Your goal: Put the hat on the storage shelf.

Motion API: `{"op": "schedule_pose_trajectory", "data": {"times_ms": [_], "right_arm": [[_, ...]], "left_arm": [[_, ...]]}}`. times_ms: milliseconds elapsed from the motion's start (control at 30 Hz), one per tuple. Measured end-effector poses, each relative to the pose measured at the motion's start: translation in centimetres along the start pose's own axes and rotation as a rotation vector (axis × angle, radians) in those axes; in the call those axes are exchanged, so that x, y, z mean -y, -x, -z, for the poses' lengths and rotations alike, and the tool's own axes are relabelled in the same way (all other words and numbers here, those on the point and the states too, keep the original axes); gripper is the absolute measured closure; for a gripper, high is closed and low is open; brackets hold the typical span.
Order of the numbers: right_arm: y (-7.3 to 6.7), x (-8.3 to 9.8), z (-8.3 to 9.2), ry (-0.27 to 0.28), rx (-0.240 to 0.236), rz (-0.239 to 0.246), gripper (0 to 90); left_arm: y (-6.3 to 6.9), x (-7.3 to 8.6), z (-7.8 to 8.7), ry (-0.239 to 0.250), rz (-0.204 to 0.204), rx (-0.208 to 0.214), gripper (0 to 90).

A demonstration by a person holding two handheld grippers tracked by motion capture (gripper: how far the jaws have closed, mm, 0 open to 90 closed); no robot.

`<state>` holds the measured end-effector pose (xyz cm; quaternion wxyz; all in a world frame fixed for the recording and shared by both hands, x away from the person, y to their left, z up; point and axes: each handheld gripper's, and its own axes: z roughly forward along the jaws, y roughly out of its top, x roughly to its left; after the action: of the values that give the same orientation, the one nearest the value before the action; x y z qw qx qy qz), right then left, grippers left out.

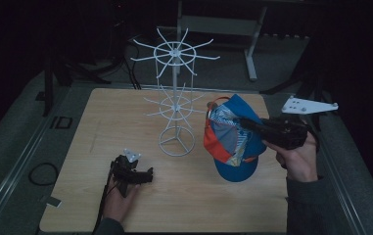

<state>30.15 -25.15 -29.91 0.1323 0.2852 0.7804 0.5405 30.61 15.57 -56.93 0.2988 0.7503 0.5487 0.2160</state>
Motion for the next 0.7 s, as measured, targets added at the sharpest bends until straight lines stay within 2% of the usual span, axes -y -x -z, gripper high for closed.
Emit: {"op": "schedule_pose_trajectory", "data": {"times_ms": [700], "right_arm": [[0.6,-2.0,0.0,0.048,0.007,0.011,87.0]], "left_arm": [[0.0,0.0,0.0,0.0,0.0,0.0,1.4]]}}
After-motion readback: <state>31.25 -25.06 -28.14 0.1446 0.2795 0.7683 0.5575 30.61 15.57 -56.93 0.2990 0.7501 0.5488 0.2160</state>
